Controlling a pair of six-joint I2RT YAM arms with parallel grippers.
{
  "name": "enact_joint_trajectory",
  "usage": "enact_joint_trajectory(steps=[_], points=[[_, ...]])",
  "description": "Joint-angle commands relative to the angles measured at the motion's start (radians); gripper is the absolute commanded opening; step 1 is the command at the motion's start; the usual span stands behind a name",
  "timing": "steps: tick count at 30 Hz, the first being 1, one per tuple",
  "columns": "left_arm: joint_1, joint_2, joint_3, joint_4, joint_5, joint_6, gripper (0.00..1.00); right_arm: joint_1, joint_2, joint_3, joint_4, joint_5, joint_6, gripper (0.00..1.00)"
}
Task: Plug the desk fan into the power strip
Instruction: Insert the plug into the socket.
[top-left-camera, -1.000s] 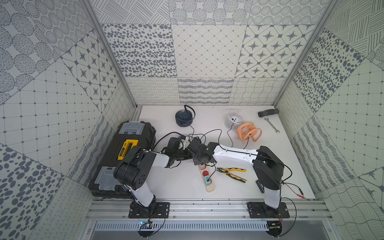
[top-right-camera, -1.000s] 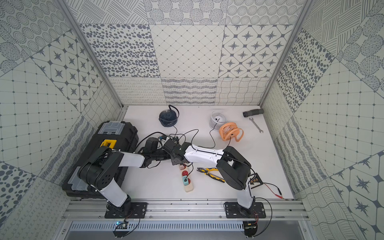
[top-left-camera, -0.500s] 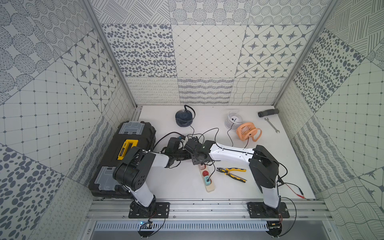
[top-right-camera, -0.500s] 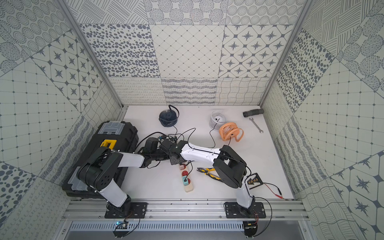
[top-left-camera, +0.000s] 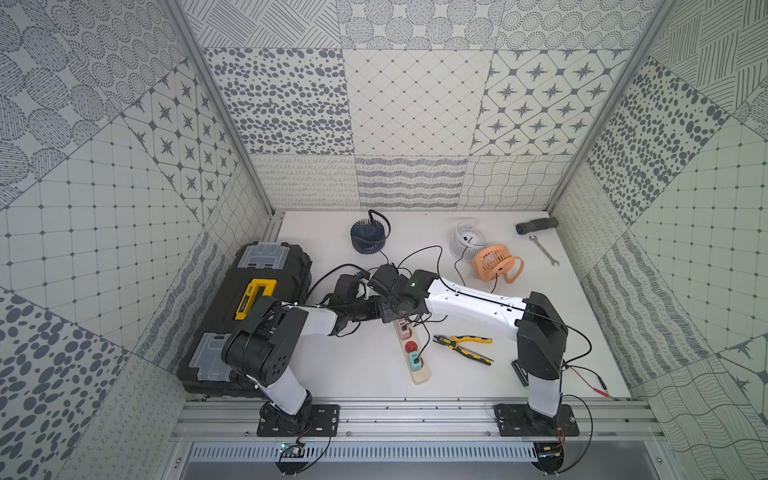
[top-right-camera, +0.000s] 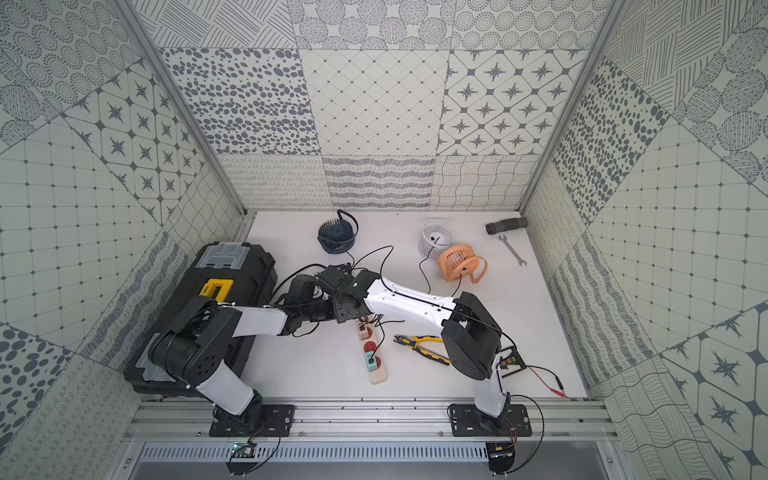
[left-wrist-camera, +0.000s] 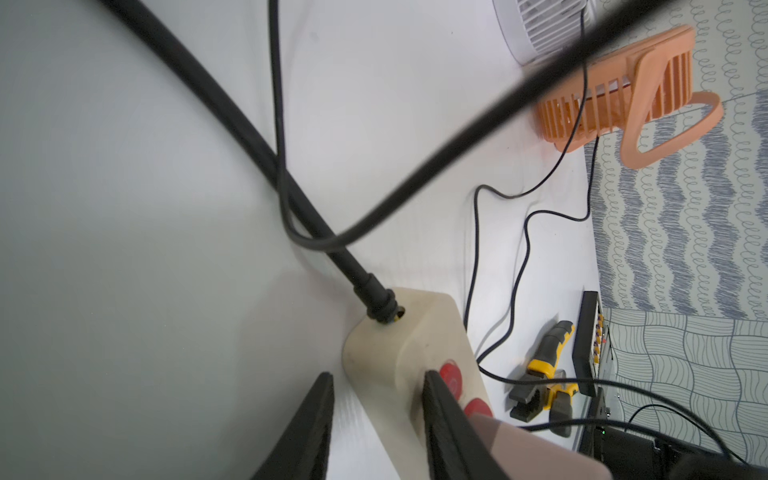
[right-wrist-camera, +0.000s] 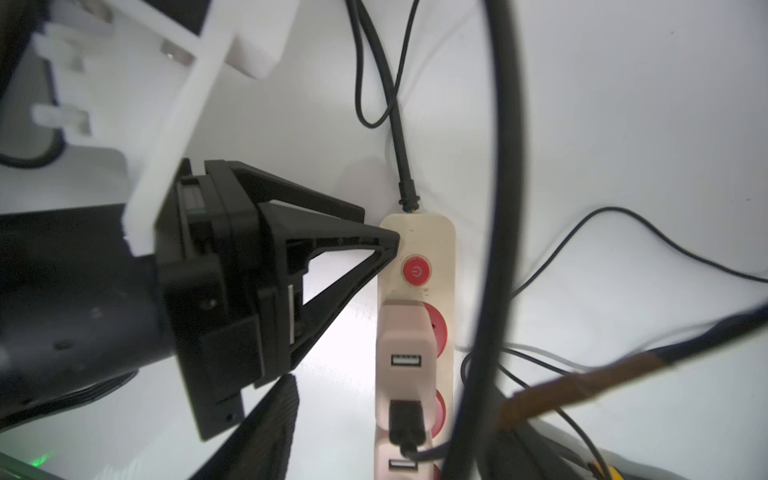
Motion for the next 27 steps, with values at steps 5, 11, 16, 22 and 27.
enact_joint_trajectory(steps=[5, 11, 16, 22, 27], points=[[0.006, -0.021, 0.011, -0.061, -0.019, 0.043, 0.37, 0.01, 0.031, 0.007, -0.005, 0.046, -0.014, 0.53], [0.005, -0.026, 0.015, -0.065, -0.019, 0.043, 0.37, 0.012, 0.059, 0.011, -0.006, 0.066, -0.024, 0.44], [0.005, -0.025, 0.015, -0.066, -0.019, 0.043, 0.37, 0.013, 0.076, -0.001, -0.01, 0.059, -0.024, 0.34], [0.005, -0.025, 0.016, -0.066, -0.021, 0.045, 0.37, 0.028, 0.076, -0.052, -0.05, 0.044, -0.003, 0.23], [0.005, -0.016, 0.017, -0.062, -0.017, 0.045, 0.37, 0.051, 0.066, -0.126, -0.082, 0.024, 0.032, 0.11]])
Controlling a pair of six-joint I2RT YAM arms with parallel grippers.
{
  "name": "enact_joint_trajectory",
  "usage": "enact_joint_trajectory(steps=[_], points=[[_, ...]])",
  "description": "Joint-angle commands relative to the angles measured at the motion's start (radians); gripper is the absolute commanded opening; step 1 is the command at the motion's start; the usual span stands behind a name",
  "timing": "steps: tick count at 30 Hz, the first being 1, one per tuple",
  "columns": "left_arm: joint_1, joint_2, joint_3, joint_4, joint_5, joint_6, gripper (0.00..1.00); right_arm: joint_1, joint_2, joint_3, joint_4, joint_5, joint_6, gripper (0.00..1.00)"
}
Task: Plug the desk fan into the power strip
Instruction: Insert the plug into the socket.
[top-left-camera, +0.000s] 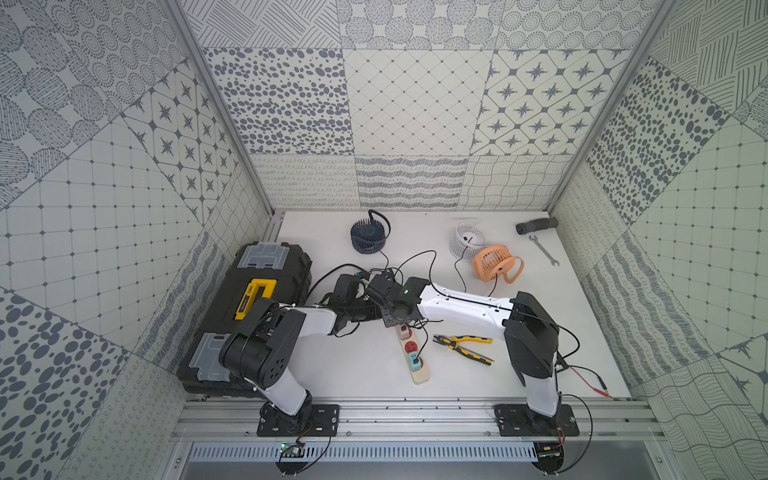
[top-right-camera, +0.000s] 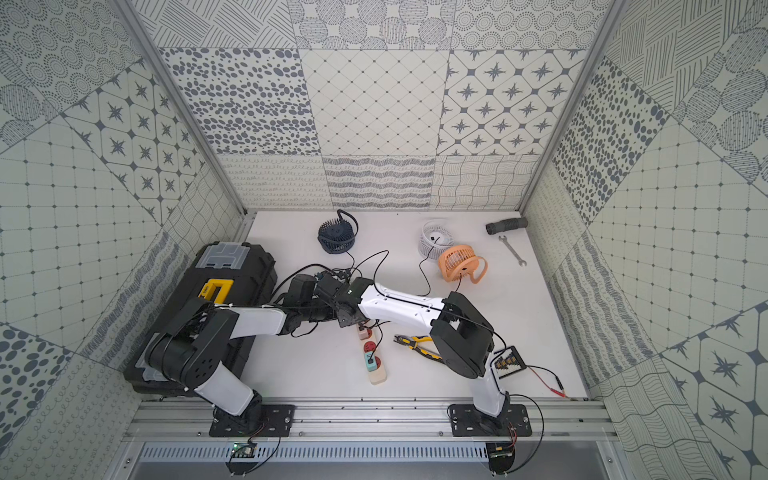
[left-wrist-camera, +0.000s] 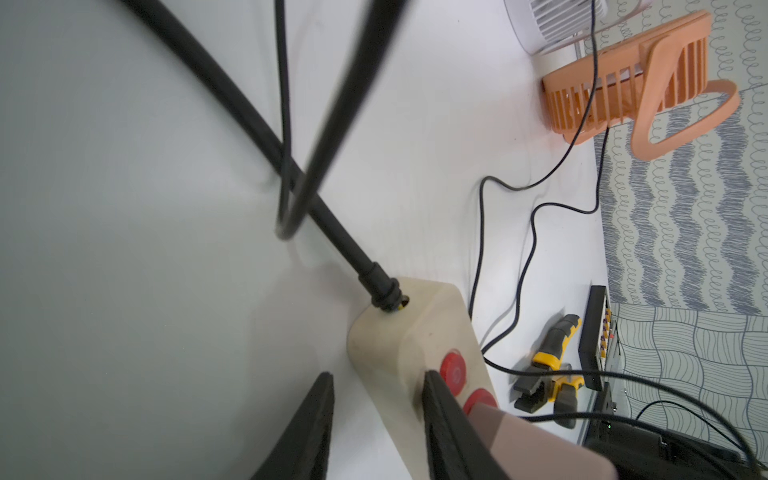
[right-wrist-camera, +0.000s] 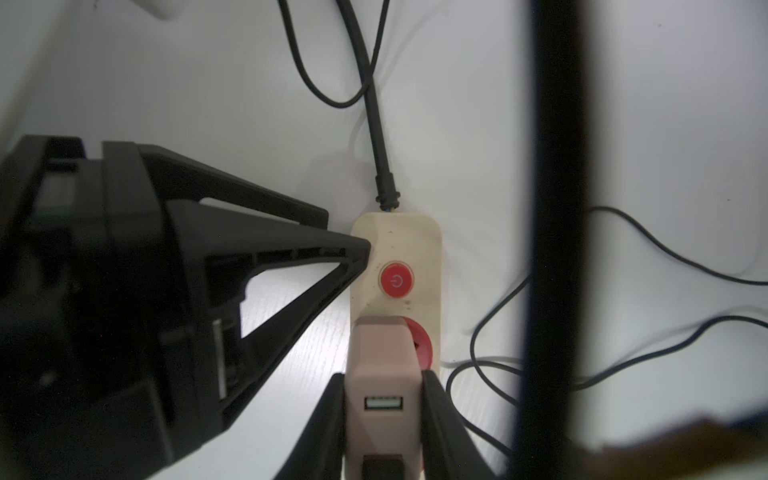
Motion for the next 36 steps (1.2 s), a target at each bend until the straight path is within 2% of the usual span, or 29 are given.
enact_joint_trajectory(steps=[1, 3, 10, 18, 22, 27, 32, 36], points=[[0.005, 0.004, 0.011, -0.011, -0.01, 0.025, 0.37, 0.029, 0.02, -0.094, -0.105, -0.057, 0.036, 0.08], [0.005, 0.007, 0.011, -0.009, -0.008, 0.024, 0.37, 0.038, 0.022, -0.133, -0.111, -0.081, 0.046, 0.0], [0.006, 0.01, 0.008, -0.009, -0.009, 0.027, 0.37, 0.068, 0.024, -0.258, -0.19, -0.173, 0.014, 0.0], [0.005, 0.011, 0.004, 0.001, -0.007, 0.021, 0.37, 0.067, 0.156, -0.263, -0.205, -0.204, -0.05, 0.0], [0.005, 0.013, 0.002, 0.006, -0.012, 0.023, 0.37, 0.071, 0.167, -0.329, -0.2, -0.226, -0.028, 0.0], [0.005, 0.024, 0.004, 0.017, 0.002, 0.017, 0.37, 0.097, 0.171, -0.324, -0.201, -0.235, 0.005, 0.0], [0.005, 0.009, 0.001, 0.01, -0.002, 0.02, 0.37, 0.045, 0.194, -0.392, -0.144, -0.256, 0.063, 0.0], [0.005, -0.008, -0.011, 0.008, -0.012, 0.021, 0.37, 0.061, 0.186, -0.409, -0.161, -0.266, 0.114, 0.0]])
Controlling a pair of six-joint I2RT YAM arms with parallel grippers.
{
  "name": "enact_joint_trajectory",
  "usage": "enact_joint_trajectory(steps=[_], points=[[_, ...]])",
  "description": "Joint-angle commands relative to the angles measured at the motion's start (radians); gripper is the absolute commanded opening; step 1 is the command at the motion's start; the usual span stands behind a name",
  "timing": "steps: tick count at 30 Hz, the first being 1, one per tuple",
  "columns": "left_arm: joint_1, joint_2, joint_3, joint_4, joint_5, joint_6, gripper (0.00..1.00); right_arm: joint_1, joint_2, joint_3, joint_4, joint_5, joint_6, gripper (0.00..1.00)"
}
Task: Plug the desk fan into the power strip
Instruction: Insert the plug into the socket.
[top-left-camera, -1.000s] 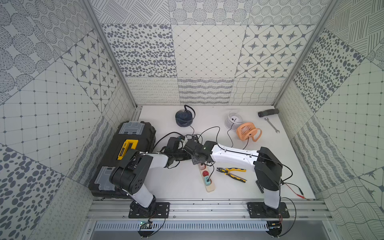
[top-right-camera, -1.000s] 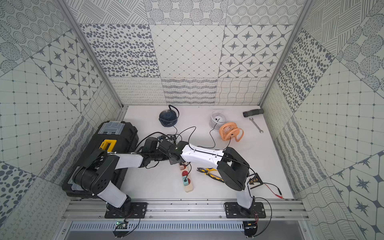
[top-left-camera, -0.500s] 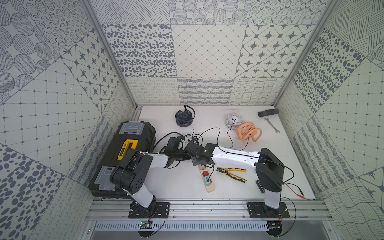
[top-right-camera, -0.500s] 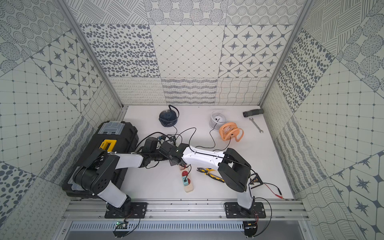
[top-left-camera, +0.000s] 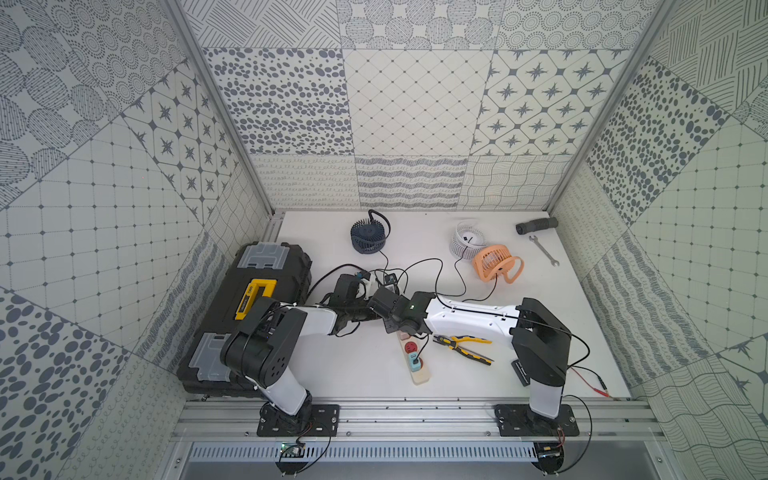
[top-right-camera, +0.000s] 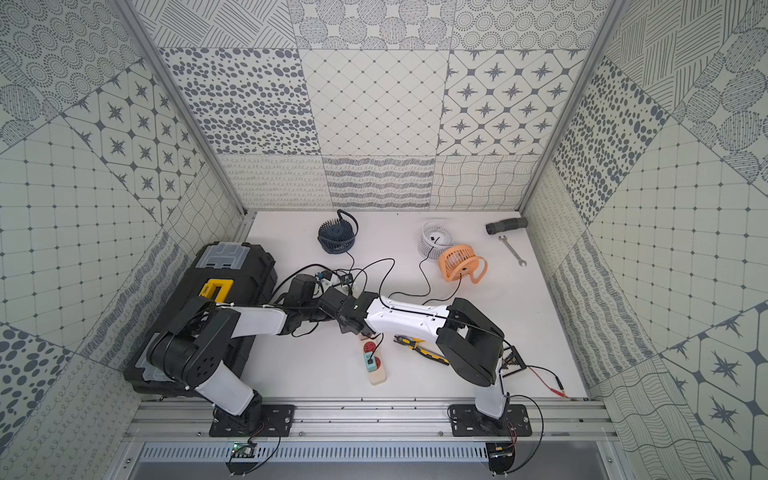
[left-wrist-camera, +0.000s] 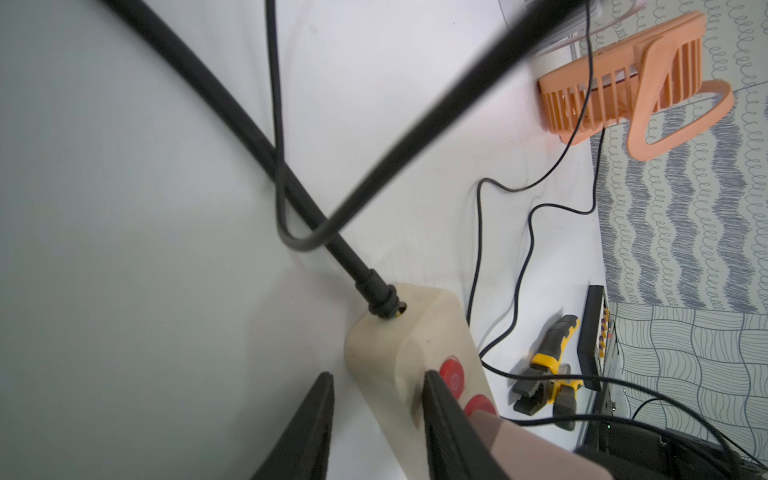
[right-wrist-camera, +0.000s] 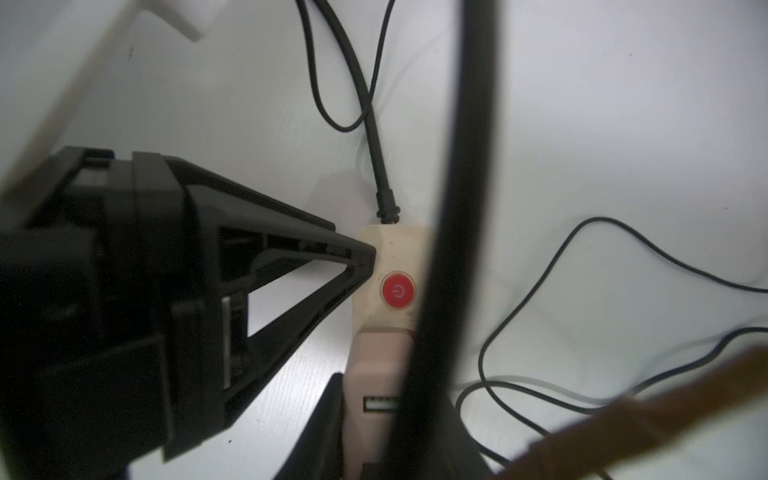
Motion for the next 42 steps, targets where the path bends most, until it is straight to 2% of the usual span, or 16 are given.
enact_joint_trajectory(steps=[1, 6, 13, 17, 18, 22, 23, 26, 33, 37, 42], points=[[0.005, -0.017, -0.01, -0.011, -0.016, 0.021, 0.37, 0.028, 0.238, -0.208, -0.369, -0.348, 0.084, 0.0], [0.005, -0.019, -0.009, -0.015, -0.012, 0.021, 0.38, 0.051, 0.271, -0.157, -0.369, -0.342, 0.086, 0.0], [0.005, -0.038, -0.002, -0.032, -0.018, 0.025, 0.37, 0.046, 0.113, 0.033, -0.378, -0.198, 0.099, 0.0], [0.005, -0.06, 0.008, -0.061, -0.032, 0.038, 0.39, 0.046, 0.037, 0.175, -0.378, -0.112, 0.08, 0.26], [0.005, -0.066, 0.011, -0.069, -0.037, 0.043, 0.39, 0.046, 0.013, 0.206, -0.377, -0.098, 0.071, 0.38], [0.005, -0.096, 0.014, -0.097, -0.055, 0.06, 0.42, 0.05, -0.063, 0.269, -0.366, -0.061, 0.032, 0.62], [0.005, -0.109, 0.012, -0.105, -0.061, 0.065, 0.42, 0.051, -0.09, 0.263, -0.356, -0.065, 0.026, 0.68], [0.005, -0.141, 0.005, -0.119, -0.077, 0.076, 0.45, 0.052, -0.161, 0.21, -0.324, -0.095, 0.029, 0.77], [0.005, -0.233, -0.031, -0.149, -0.121, 0.103, 0.53, 0.05, -0.368, -0.017, -0.2, -0.135, 0.054, 0.9], [0.005, -0.295, -0.054, -0.197, -0.151, 0.121, 0.58, 0.038, -0.482, -0.102, -0.125, -0.146, 0.032, 0.96], [0.005, -0.4, -0.105, -0.293, -0.189, 0.136, 0.59, -0.01, -0.587, -0.165, -0.084, -0.132, -0.011, 0.97]])
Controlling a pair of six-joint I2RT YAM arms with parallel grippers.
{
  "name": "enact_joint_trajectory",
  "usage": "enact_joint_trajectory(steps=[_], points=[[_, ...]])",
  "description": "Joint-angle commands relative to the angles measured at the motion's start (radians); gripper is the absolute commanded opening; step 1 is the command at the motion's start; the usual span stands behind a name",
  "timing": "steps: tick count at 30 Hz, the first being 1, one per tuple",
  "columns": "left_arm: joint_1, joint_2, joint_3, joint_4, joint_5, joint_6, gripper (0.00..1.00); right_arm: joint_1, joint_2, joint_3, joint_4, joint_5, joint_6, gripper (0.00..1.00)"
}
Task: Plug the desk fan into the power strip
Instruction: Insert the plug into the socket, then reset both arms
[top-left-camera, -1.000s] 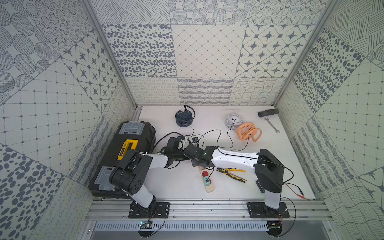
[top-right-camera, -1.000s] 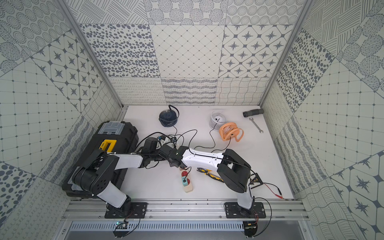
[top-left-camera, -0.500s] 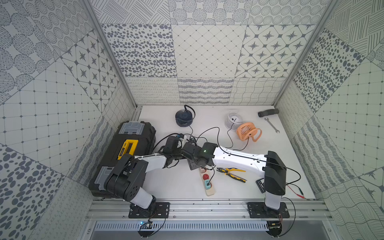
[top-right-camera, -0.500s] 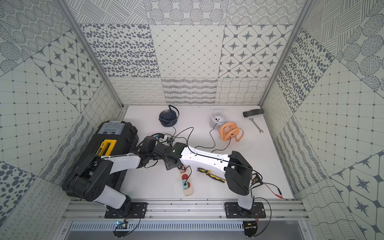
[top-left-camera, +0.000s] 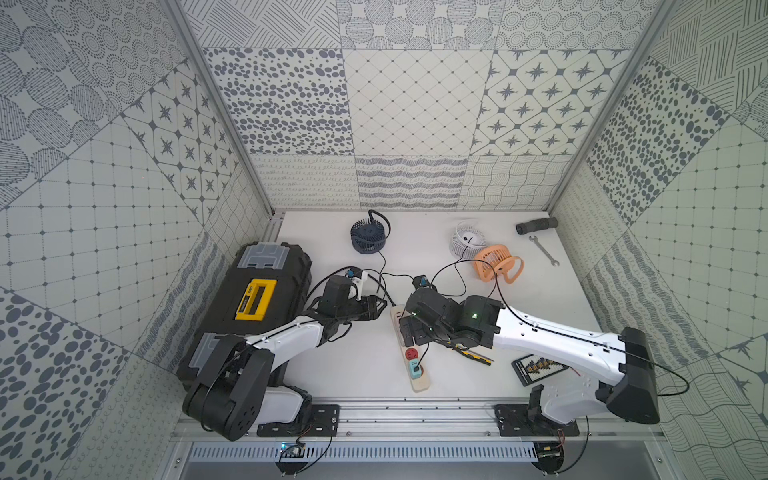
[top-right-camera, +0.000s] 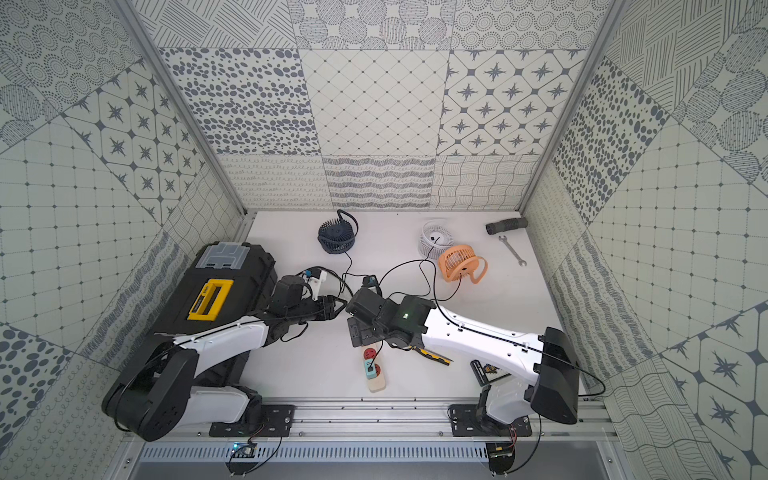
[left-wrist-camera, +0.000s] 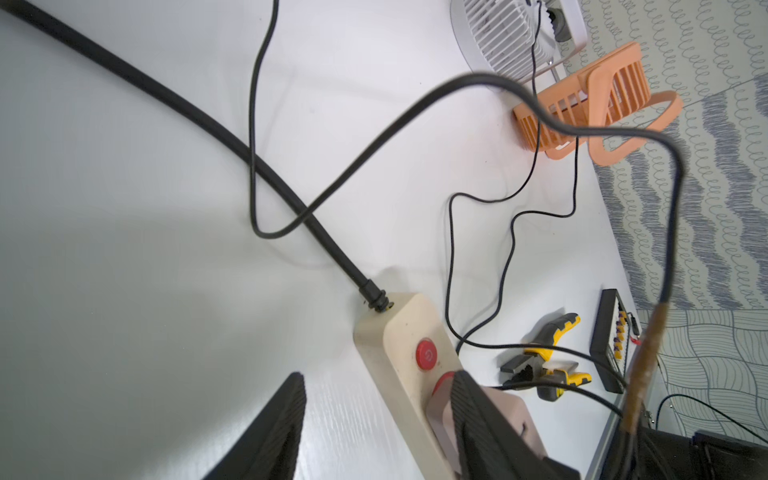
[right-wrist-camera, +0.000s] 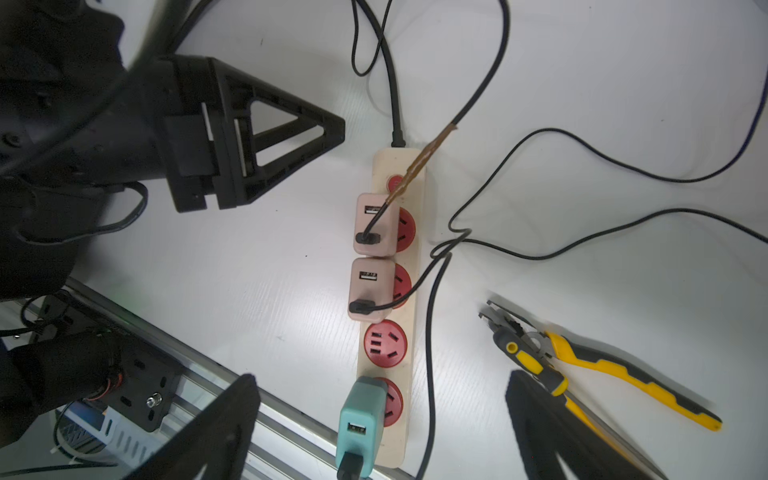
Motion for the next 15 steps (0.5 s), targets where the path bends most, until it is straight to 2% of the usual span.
enact_joint_trajectory(steps=[1, 5, 9, 12, 15], points=[[0.005, -0.107, -0.05, -0.131, -0.074, 0.055, 0.59, -0.044, -0.081, -0.038, 0.091, 0.014, -0.042, 0.97], [0.005, -0.259, -0.099, -0.221, -0.16, 0.062, 0.64, -0.113, -0.191, -0.107, 0.12, 0.051, -0.071, 0.97], [0.005, -0.402, -0.112, -0.281, -0.294, 0.075, 0.73, -0.207, -0.353, -0.2, 0.155, 0.157, -0.096, 0.97], [0.006, -0.436, -0.09, -0.256, -0.396, 0.108, 0.79, -0.302, -0.498, -0.299, 0.225, 0.223, -0.157, 0.97], [0.005, -0.398, -0.087, -0.147, -0.513, 0.149, 0.87, -0.441, -0.616, -0.404, 0.295, 0.245, -0.236, 0.97]])
